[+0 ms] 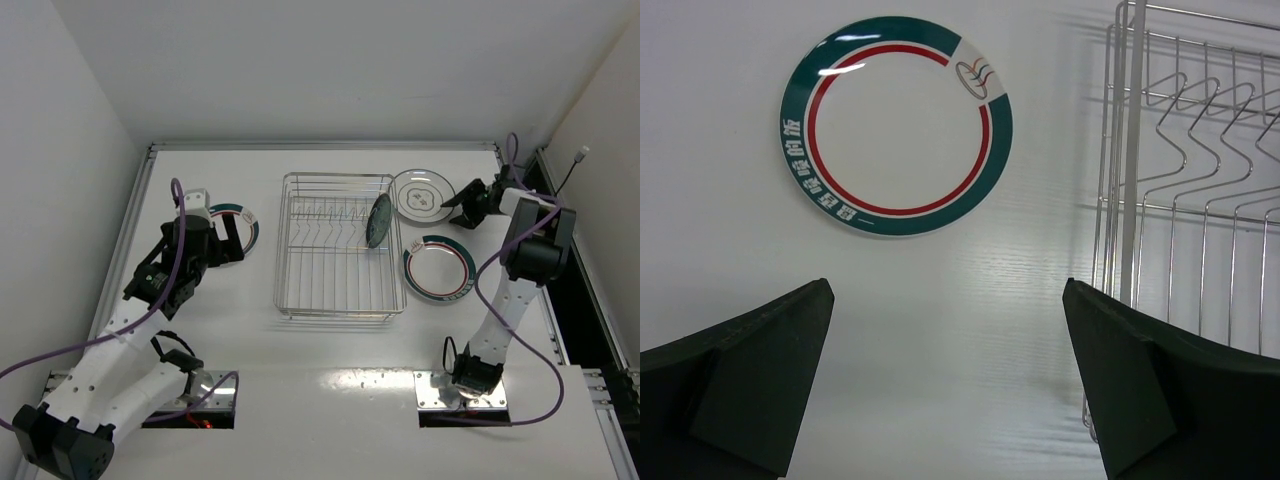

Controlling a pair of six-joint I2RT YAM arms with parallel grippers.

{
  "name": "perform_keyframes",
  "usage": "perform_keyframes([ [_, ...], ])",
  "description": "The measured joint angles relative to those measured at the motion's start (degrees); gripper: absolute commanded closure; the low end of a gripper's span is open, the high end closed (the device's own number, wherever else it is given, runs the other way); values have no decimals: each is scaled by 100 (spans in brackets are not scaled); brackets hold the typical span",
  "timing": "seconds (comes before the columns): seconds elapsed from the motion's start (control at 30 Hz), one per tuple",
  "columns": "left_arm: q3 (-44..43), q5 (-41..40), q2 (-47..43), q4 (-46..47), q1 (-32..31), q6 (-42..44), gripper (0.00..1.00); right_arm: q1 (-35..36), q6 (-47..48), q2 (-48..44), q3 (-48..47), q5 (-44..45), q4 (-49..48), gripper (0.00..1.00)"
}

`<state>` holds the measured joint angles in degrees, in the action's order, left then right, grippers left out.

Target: Load the plates into the dish rack

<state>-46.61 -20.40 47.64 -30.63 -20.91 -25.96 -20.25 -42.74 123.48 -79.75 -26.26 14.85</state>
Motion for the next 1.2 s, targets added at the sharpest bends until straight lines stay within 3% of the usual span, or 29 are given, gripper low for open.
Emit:
perform_keyframes([
  [0.13,0,-22,37,-2,2,0,1,105,0,297,-492,-57,153,62],
  [0.23,0,-50,74,-4,0,0,1,197,13,461,-662,-42,201,78],
  [0.27,0,-55,90,-9,0,0,1,219,15,505,-686,-39,210,83],
  [0.3,0,-57,107,-11,0,-2,1,243,11,542,-695,-39,223,100],
  [0.57,0,-111,155,-22,0,-2,1,251,-13,330,-575,-160,184,100],
  [0.63,0,-136,155,-20,2,-2,1,282,17,-129,-227,173,208,100],
  [0.73,0,-155,157,-26,2,-20,1,382,81,-1517,568,1106,361,100],
  [0.9,0,-175,170,-26,2,-22,1,643,179,-3351,494,2264,647,100],
  [1.2,0,-181,212,-61,2,-22,1,2133,605,-3871,-4,3591,1099,100],
])
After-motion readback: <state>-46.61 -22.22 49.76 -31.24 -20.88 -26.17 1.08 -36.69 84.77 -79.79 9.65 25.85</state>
